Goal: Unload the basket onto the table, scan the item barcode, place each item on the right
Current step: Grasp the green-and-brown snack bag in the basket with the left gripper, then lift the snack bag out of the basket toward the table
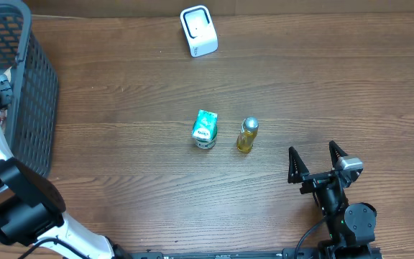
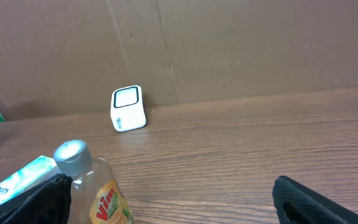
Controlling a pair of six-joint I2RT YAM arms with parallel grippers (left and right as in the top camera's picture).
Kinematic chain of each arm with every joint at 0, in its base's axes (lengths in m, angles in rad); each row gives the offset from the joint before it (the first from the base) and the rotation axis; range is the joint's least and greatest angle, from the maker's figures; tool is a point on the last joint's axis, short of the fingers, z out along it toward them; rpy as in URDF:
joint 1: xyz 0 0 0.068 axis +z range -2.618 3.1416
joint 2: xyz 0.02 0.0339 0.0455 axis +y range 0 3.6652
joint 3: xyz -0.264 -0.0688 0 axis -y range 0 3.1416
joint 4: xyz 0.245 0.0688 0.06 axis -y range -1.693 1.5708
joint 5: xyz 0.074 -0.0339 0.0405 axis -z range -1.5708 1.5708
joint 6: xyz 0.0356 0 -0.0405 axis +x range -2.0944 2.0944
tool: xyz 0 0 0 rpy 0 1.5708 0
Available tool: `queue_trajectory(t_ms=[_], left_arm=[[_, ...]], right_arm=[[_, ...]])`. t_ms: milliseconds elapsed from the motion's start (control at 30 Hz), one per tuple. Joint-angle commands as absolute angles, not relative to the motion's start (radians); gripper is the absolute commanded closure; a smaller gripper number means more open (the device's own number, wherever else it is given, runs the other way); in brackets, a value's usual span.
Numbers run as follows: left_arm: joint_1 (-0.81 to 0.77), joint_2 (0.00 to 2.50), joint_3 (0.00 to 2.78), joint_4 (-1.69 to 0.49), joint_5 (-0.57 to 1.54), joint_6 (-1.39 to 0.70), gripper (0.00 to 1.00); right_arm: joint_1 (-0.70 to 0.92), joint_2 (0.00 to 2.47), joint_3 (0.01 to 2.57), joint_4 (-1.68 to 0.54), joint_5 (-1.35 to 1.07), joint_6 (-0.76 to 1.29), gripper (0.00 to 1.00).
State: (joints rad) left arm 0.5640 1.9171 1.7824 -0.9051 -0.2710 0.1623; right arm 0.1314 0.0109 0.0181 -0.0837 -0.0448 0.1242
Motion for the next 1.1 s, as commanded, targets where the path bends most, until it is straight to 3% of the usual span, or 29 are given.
queue_trajectory(t_ms=[0,333,767,1067], left_arm=[[0.562,1.875,1.785,-0.913,-0.257,0.126,0.86],[0.562,1.821,1.785,-0.893,-0.257,0.103,0.96],[0.55,1.574,1.785,-0.701,-0.261,0.064,0.96],[0.374,1.336,1.786,-0.625,-0.254,0.063,0.96]], right_arm=[[0.127,0.003,0.008,-0.081,-0.039,0.127,0.0],[0.127,0.003,0.008,-0.081,-0.039,0.127,0.0],[0.127,0.003,0.008,-0.081,-0.039,0.127,0.0],[0.127,0.003,0.008,-0.081,-0.039,0.127,0.0]])
